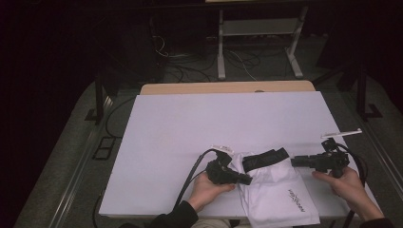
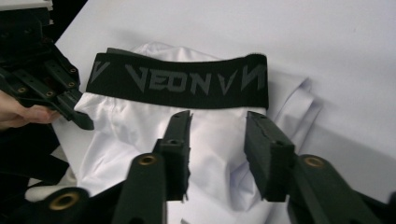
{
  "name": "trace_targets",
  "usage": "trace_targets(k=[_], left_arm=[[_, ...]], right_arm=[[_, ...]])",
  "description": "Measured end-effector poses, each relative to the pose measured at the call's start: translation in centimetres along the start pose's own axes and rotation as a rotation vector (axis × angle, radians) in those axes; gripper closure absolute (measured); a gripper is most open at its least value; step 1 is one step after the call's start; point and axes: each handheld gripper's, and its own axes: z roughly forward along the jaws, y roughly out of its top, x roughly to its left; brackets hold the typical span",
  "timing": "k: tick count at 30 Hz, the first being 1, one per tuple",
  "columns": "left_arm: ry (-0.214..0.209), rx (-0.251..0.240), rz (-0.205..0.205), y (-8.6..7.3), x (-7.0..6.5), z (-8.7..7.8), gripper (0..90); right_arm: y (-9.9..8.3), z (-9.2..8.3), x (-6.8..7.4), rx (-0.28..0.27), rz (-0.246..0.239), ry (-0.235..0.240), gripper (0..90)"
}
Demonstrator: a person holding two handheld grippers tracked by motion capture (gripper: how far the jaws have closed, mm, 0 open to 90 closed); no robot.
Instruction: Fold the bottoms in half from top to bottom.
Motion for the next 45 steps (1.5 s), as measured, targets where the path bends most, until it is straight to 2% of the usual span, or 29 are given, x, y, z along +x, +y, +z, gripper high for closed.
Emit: trace_targets(k=[4,6,17,24,29,38,45], left_arm=[[0.000,0.002,0.000,0.0,0.0,0.0,87.2],[0.000,0.003,-0.002,0.0,0.0,0.0,87.2],[-0.003,0.000,-0.009,0.0,0.1,0.1,87.2],[-0.003,-0.001,-0.014,0.0,0.1,0.1,87.2],[-0.004,0.001,-0.013,0.0,0.2,0.1,87.2],[-0.005,0.004,-0.016,0.0,0.2,0.2,87.1],[-0.008,0.003,-0.021,0.0,0.2,0.3,86.9]], right_arm=[[0.7,0.4,-0.2,-0.004,-0.009,-0.014,52.6],[1.1,0.6,-0.4,-0.005,0.001,-0.021,49.8],[2.8,1.9,-2.4,0.019,0.043,-0.040,47.5],[3.3,2.5,-3.0,0.032,0.054,-0.014,47.9],[3.5,3.2,-3.1,0.073,0.067,-0.002,50.2],[3.9,4.3,-3.5,0.117,0.106,0.025,53.7],[4.2,5.5,-3.3,0.153,0.099,0.051,56.1]])
